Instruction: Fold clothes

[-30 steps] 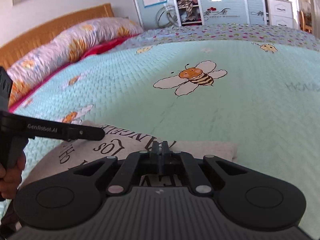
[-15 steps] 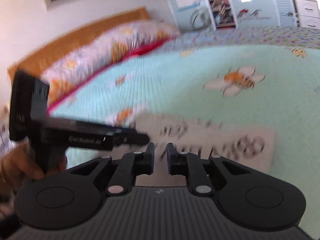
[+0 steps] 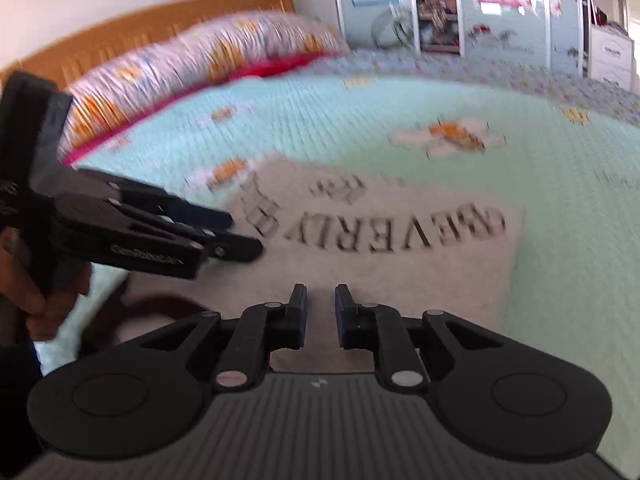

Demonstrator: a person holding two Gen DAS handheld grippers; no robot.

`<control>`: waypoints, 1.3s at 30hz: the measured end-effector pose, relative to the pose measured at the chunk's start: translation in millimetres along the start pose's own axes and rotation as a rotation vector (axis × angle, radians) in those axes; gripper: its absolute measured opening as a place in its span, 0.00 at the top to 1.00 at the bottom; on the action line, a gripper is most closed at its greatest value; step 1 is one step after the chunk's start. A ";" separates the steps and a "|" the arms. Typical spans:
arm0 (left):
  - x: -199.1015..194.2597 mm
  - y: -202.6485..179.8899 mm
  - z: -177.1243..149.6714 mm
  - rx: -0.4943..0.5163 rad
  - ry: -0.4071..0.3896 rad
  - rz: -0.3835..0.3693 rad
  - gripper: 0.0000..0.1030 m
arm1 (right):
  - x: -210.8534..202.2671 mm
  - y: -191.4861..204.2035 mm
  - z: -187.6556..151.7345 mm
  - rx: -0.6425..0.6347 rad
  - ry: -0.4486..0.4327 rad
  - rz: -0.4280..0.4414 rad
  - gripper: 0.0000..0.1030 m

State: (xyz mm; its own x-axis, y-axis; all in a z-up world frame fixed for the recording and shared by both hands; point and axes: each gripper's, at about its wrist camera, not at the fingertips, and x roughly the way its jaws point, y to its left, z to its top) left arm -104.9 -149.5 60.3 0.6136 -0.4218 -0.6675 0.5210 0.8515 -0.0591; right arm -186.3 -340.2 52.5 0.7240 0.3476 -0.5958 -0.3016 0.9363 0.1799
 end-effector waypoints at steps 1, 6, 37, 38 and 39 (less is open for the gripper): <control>-3.3 2.7 1.4 -0.018 -0.004 0.001 0.46 | -4.0 -1.5 -0.7 0.021 -0.018 0.006 0.82; -23.7 2.8 -6.5 -0.013 -0.027 0.020 0.46 | -41.3 -6.6 -7.1 0.093 -0.119 0.009 0.60; -157.9 -36.4 10.1 -0.218 0.341 0.255 0.09 | -91.1 83.2 49.9 0.420 0.517 -0.344 0.17; -156.5 -36.0 9.5 -0.221 0.380 0.250 0.07 | -94.0 84.4 49.0 0.430 0.523 -0.335 0.17; -154.9 -35.6 8.8 -0.223 0.419 0.245 0.05 | -97.3 85.2 48.9 0.443 0.527 -0.324 0.17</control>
State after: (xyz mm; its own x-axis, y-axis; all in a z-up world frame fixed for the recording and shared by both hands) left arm -213.3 -117.2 172.3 0.3879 -0.0804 -0.9182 0.2251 0.9743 0.0098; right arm -252.1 -291.8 164.1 0.3088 0.0866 -0.9472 0.2330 0.9586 0.1636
